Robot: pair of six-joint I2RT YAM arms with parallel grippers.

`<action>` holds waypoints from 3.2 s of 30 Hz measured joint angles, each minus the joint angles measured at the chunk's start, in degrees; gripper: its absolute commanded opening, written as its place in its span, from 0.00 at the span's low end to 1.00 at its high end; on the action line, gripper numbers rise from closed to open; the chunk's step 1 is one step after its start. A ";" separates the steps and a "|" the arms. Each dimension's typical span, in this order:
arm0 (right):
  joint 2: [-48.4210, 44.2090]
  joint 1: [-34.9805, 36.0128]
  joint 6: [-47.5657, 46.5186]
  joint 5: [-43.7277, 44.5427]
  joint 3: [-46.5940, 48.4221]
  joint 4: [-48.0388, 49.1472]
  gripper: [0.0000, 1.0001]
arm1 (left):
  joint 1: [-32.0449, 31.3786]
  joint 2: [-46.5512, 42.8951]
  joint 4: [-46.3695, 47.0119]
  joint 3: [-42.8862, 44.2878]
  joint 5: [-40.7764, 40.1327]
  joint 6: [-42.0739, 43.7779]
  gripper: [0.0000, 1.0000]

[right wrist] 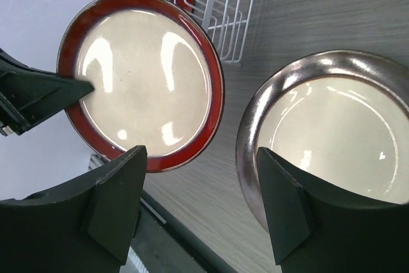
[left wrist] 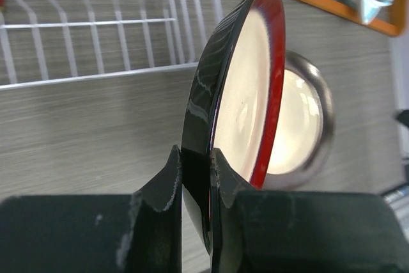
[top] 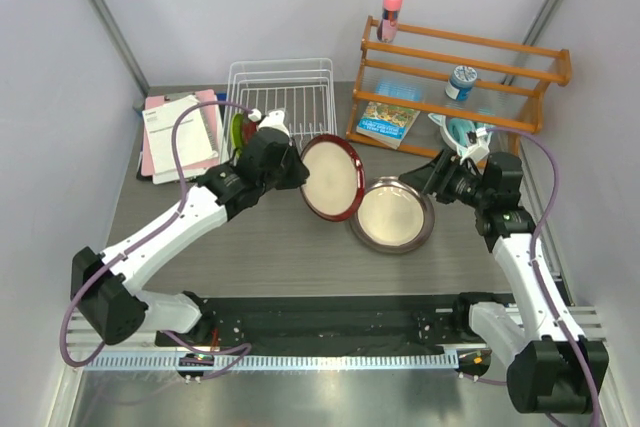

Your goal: Unload the plates from the dish rack

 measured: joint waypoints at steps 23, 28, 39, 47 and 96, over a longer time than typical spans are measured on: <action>13.70 10.08 11.93 -1.90 -5.75 19.50 0.01 | 0.22 -4.39 16.26 -9.88 10.49 -7.74 0.00; 12.26 10.40 12.81 -1.07 -6.08 19.28 0.01 | 0.61 -5.42 17.62 -10.78 10.36 -7.89 0.61; -2.47 9.20 5.16 13.60 -4.85 0.02 0.01 | -1.57 -9.29 21.27 -10.93 9.25 -3.85 0.99; -3.67 2.27 1.31 23.41 -3.32 -14.84 0.01 | -1.70 -16.50 16.74 -10.86 -5.25 1.05 0.99; 8.37 -0.98 -3.48 24.39 -1.36 -17.29 0.72 | -1.70 -16.41 10.49 -12.81 -18.01 3.96 0.99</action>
